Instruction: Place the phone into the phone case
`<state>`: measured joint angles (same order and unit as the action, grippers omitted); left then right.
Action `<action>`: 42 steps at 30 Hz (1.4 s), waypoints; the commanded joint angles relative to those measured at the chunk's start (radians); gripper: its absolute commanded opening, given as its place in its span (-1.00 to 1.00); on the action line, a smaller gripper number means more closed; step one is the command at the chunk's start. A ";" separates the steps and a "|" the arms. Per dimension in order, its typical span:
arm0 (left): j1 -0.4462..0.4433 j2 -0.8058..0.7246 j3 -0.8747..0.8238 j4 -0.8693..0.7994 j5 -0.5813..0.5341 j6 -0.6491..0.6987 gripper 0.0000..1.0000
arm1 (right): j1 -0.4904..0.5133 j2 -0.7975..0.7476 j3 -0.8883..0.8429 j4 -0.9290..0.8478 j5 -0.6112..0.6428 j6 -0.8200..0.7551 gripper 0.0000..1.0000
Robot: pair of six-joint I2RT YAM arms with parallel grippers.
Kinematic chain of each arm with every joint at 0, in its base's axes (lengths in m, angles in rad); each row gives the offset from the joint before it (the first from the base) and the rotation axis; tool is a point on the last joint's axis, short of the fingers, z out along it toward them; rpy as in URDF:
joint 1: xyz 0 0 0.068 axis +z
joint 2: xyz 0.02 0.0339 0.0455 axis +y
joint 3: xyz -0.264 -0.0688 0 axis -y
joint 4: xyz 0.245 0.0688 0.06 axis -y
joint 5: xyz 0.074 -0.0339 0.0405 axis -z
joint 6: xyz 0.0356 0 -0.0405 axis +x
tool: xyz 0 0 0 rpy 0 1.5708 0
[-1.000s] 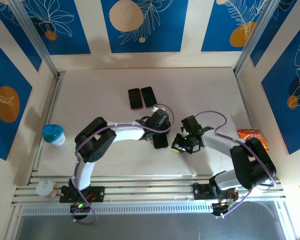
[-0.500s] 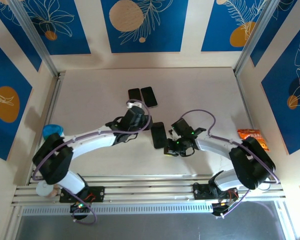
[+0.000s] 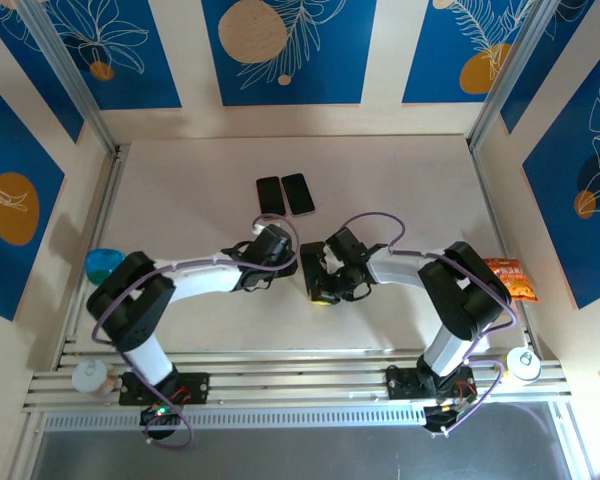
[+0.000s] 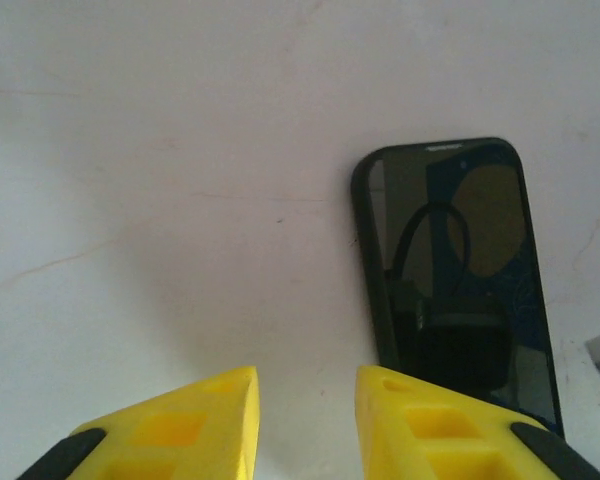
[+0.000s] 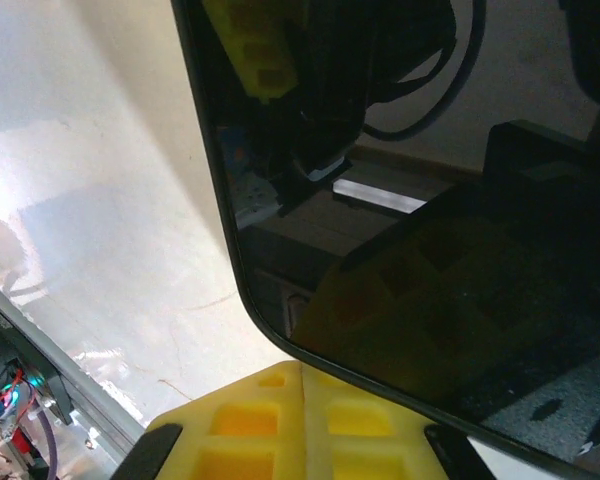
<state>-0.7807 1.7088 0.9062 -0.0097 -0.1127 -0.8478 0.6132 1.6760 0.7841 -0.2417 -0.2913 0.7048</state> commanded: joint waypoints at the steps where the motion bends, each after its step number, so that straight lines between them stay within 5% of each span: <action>1: 0.003 0.059 0.066 0.039 0.071 -0.008 -0.36 | -0.034 0.012 0.006 0.013 -0.012 -0.029 -1.00; 22: 0.010 0.419 0.510 -0.021 0.128 0.059 -0.35 | -0.224 0.092 0.112 0.010 -0.023 -0.090 -1.00; 33: 0.076 0.408 0.562 -0.027 0.120 0.064 -0.35 | -0.315 0.200 0.271 -0.023 -0.011 -0.142 -1.00; 42: 0.138 0.253 0.430 -0.008 0.113 0.061 -0.35 | -0.352 0.293 0.404 -0.047 0.000 -0.177 -1.00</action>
<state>-0.6571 2.0525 1.3796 -0.0216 -0.0002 -0.8021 0.2722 1.9404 1.1370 -0.2638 -0.2947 0.5621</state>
